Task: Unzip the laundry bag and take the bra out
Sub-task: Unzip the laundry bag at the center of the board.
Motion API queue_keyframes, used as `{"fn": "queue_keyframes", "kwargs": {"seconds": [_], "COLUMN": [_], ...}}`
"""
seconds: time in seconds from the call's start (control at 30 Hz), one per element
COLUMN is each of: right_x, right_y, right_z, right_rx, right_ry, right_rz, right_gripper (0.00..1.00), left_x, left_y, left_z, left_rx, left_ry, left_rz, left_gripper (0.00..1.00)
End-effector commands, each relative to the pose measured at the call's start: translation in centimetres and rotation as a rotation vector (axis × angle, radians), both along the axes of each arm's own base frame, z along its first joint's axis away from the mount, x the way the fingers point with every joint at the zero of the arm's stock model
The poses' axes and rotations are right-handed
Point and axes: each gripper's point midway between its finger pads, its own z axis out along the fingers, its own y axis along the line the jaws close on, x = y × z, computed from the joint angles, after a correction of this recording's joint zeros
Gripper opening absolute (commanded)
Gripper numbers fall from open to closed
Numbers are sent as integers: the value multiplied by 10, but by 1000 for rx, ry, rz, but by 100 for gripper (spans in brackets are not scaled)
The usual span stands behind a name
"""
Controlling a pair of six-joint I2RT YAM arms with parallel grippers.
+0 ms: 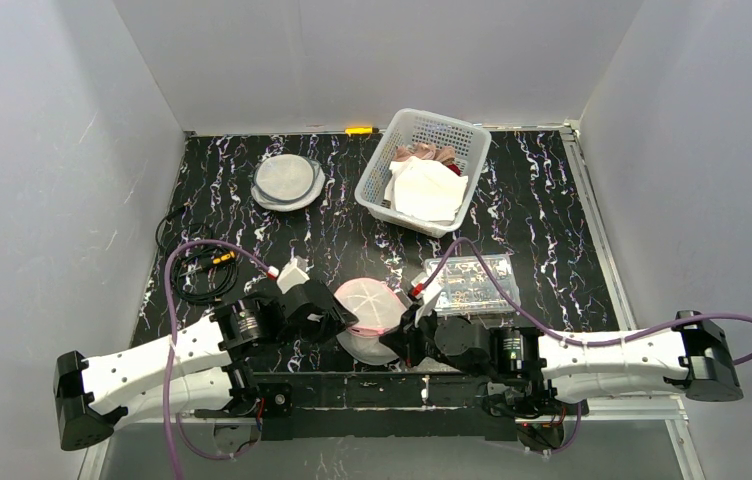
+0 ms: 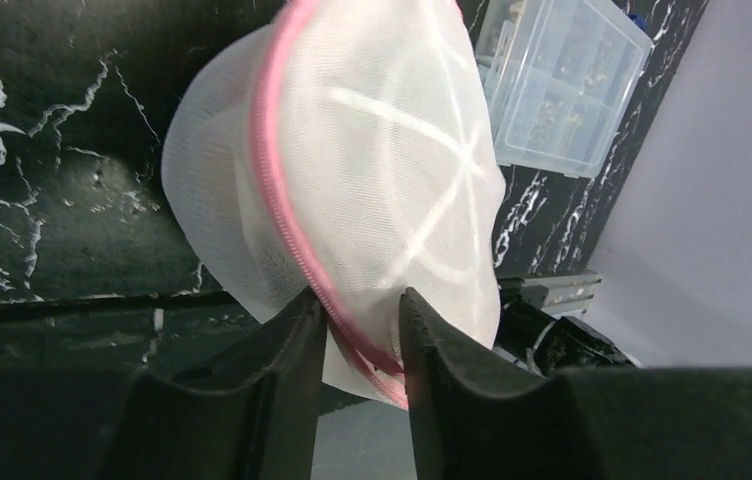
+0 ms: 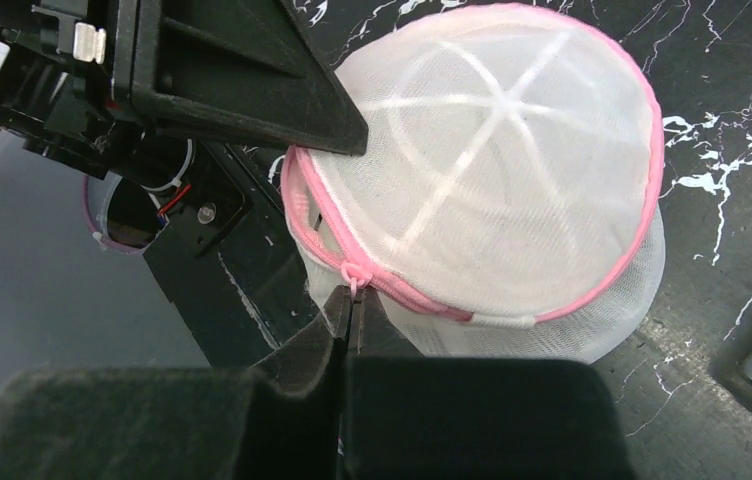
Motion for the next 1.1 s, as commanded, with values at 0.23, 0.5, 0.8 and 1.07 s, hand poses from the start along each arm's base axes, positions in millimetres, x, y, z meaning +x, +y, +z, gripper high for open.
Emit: {"fn": "queue_keyframes", "kwargs": {"seconds": [0.23,0.5,0.8,1.07], "right_x": [6,10,12,2], "right_y": [-8,-19,-27,-18], "right_z": [26,11,1,29], "right_rx": [72,38,30,179], "right_ry": [-12,0,21,162], "right_rz": [-46,-85,-118,-127], "right_gripper": [1,1,1,62], "left_x": [14,14,13,17], "left_y": [29,37,39,22], "left_z": [-16,-16,-17,-14], "left_rx": [110,113,92,9], "left_ry": [-28,-35,-43,-70], "left_rz": [106,135,133,114], "left_gripper": [0,0,0,0]}}
